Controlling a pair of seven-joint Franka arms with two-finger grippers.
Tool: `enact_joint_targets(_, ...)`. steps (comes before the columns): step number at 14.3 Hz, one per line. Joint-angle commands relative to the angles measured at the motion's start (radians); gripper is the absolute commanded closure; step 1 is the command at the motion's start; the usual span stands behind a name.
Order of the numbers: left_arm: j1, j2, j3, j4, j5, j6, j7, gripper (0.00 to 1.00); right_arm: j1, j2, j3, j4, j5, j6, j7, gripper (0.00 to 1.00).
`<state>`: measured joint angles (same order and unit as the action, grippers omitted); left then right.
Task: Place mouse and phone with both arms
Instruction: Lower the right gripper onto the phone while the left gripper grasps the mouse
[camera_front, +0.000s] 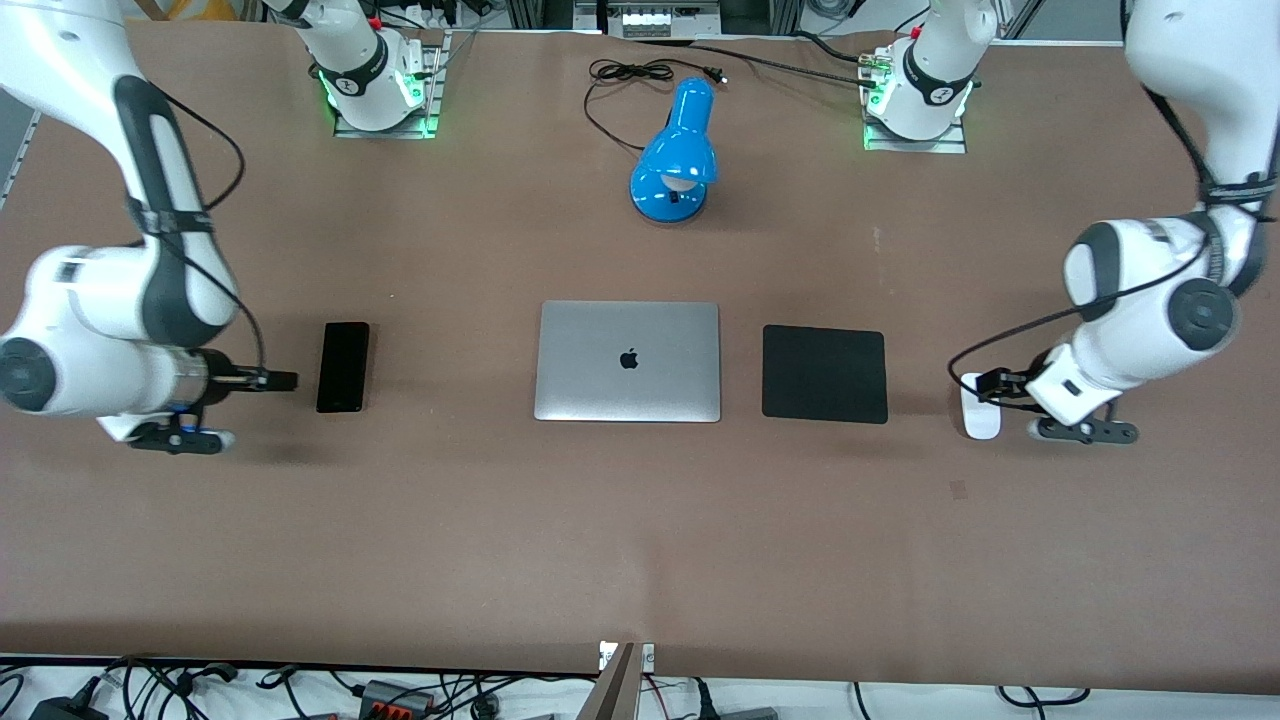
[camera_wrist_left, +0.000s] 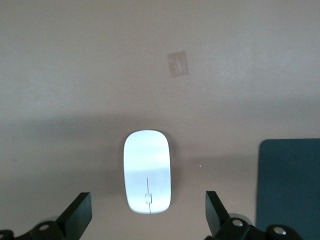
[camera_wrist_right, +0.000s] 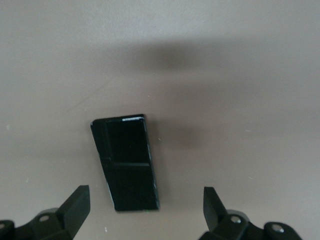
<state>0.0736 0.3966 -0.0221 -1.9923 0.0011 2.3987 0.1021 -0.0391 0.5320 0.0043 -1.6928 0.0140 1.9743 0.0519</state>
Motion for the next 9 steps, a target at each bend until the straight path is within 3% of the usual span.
enact_joint_targets(1, 0.009, 0.027, -0.004, -0.068, 0.022, 0.14, 0.016, 0.0, 0.027, -0.095, 0.0, -0.226, 0.007, 0.173, 0.046, 0.0)
enact_joint_targets(6, 0.009, 0.119, -0.004, -0.095, 0.022, 0.309, 0.016, 0.0, 0.054, -0.124, -0.001, -0.384, -0.003, 0.357, 0.045, 0.0)
enact_joint_targets(9, 0.009, 0.122, -0.004, -0.102, 0.022, 0.324, 0.018, 0.0, 0.054, -0.116, 0.0, -0.413, -0.003, 0.42, 0.046, 0.0)
